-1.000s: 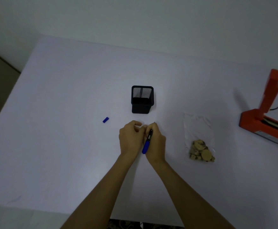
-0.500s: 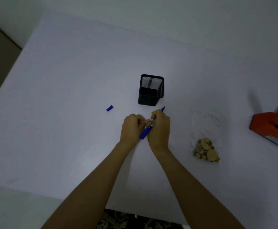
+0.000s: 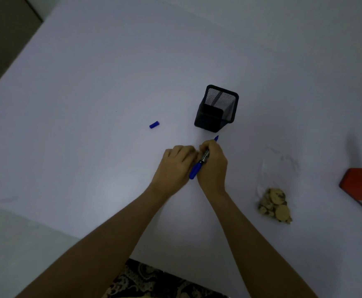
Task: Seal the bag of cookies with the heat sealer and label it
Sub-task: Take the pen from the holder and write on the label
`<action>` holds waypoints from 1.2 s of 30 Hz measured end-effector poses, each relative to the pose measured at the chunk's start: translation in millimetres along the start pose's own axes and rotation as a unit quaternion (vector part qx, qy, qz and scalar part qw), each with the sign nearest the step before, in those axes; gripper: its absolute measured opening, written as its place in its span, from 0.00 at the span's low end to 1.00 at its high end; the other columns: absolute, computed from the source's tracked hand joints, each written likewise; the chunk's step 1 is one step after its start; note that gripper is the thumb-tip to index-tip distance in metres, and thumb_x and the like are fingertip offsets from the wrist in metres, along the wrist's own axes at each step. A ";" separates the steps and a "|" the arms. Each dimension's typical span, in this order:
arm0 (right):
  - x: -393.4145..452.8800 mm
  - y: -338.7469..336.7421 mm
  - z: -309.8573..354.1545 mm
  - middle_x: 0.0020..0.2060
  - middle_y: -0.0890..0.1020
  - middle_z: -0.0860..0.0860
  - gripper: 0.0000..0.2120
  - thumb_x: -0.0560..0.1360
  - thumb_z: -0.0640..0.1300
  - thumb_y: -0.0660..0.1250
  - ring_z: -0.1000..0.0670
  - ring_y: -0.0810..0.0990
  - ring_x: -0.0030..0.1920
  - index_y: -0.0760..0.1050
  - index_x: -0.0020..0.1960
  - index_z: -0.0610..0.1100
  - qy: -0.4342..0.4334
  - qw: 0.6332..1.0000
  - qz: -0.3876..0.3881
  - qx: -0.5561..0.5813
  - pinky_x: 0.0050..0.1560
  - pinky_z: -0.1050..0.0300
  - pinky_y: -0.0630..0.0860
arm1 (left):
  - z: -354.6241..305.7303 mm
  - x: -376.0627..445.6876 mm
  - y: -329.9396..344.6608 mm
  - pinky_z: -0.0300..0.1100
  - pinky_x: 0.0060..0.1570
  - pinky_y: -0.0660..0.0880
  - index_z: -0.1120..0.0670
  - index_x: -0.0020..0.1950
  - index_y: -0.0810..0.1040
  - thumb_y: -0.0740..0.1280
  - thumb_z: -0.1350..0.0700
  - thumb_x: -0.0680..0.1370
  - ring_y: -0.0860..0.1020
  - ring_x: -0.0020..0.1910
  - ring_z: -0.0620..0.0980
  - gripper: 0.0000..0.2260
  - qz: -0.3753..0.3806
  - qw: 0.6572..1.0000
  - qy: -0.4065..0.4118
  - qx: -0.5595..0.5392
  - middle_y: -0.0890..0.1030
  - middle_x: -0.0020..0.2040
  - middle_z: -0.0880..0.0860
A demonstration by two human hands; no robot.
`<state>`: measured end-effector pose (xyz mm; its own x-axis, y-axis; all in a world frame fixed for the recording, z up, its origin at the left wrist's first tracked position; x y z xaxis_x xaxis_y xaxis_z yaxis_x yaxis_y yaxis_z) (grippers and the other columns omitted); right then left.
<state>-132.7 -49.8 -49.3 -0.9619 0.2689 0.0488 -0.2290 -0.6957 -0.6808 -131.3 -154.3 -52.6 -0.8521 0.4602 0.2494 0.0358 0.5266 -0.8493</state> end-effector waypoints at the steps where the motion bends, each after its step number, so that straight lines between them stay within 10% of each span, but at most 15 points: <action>1: -0.7 -0.2 -0.5 0.38 0.77 0.46 0.08 0.72 0.28 0.63 0.49 0.75 0.37 0.73 0.43 0.39 -0.006 1.000 -0.002 0.006 0.39 0.61 0.73 | -1.2 -4.9 -0.1 0.46 0.49 0.70 0.58 0.56 0.78 0.69 0.59 0.72 0.75 0.52 0.53 0.13 -0.003 1.000 0.018 0.019 0.81 0.54 0.56; 7: -0.8 -11.6 3.1 0.38 0.78 0.46 0.07 0.79 0.45 0.59 0.53 0.76 0.37 0.73 0.47 0.43 -0.002 0.989 -0.044 0.141 0.43 0.66 0.74 | -6.3 -9.2 2.9 0.47 0.49 0.70 0.57 0.57 0.79 0.65 0.59 0.76 0.75 0.53 0.53 0.11 -0.019 0.997 0.047 0.061 0.81 0.56 0.53; 10: 2.8 -9.7 -2.6 0.42 0.78 0.47 0.07 0.80 0.41 0.58 0.54 0.76 0.40 0.73 0.55 0.44 0.022 0.985 -0.045 0.163 0.45 0.63 0.76 | -6.9 -8.6 3.1 0.47 0.49 0.71 0.57 0.58 0.79 0.63 0.59 0.77 0.77 0.53 0.53 0.11 -0.011 0.997 0.042 0.069 0.81 0.57 0.53; 17: 6.2 -0.3 -9.2 0.27 0.73 0.48 0.16 0.77 0.44 0.66 0.53 0.70 0.28 0.69 0.32 0.42 0.002 0.991 -0.073 0.113 0.32 0.68 0.68 | -7.1 -6.3 -0.1 0.48 0.47 0.73 0.57 0.54 0.81 0.67 0.59 0.75 0.78 0.51 0.53 0.09 -0.017 0.998 0.033 0.056 0.82 0.54 0.53; 36: 4.9 -3.7 -16.1 0.26 0.73 0.46 0.14 0.76 0.36 0.68 0.52 0.71 0.28 0.69 0.33 0.38 0.000 0.988 -0.090 0.127 0.31 0.69 0.69 | -8.2 -6.8 1.7 0.46 0.49 0.71 0.57 0.57 0.79 0.65 0.60 0.75 0.76 0.53 0.52 0.11 -0.021 0.997 0.028 0.065 0.82 0.54 0.53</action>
<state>-134.1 -35.2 -58.3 -0.9024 0.4030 0.1525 -0.4261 -0.7819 -0.4551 -121.2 -150.6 -52.0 -0.8212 0.4800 0.3086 -0.0712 0.4503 -0.8900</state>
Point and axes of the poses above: each hand's wrist, its own x-axis towards the middle knuckle, its own y-axis out of the palm, z = x × y, the point moved 8 cm from there along x, towards the middle knuckle
